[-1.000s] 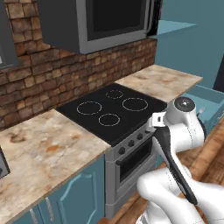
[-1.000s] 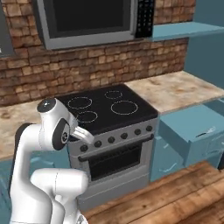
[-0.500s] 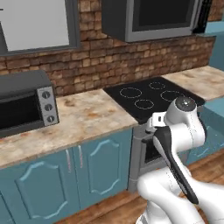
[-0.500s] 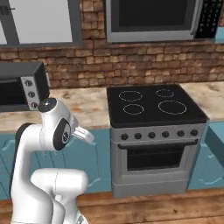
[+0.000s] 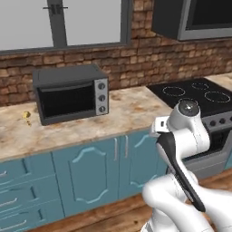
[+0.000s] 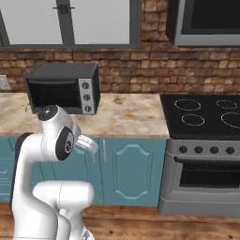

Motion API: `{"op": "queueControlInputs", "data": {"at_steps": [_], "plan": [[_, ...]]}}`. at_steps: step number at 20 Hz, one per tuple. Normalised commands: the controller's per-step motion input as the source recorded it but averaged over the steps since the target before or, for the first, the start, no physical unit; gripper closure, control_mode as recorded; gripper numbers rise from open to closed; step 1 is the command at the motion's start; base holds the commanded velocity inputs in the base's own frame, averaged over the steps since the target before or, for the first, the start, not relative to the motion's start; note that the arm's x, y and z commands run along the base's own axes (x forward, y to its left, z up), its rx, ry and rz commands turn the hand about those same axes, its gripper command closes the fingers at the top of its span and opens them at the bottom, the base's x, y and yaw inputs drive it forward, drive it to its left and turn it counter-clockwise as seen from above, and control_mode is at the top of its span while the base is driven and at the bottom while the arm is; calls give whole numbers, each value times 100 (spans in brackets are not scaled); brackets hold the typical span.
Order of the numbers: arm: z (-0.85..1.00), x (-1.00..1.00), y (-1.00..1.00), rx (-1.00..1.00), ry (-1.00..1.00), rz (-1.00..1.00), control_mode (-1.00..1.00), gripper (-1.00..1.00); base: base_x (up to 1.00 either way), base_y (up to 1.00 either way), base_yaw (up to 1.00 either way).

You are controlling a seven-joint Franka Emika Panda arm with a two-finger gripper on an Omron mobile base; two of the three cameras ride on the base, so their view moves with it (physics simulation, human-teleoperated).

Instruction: Organize the utensils by type. Pick up the wooden spoons from the counter and place them in the open cabinet. Then pick up the metallic utensils from the counter and place them in the open drawer.

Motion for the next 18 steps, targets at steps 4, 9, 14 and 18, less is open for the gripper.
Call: {"op": "queueControlInputs", "data": {"at_steps": [4, 9, 14, 18], "plan": [[0, 0, 0, 0, 0, 0, 100, -100, -6, 96, 0], [0, 0, 0, 0, 0, 0, 100, -100, 0, 91, -5], [0, 0, 0, 0, 0, 0, 100, -100, 31, 85, -13], [0, 0, 0, 0, 0, 0, 100, -100, 55, 78, -4]]}}
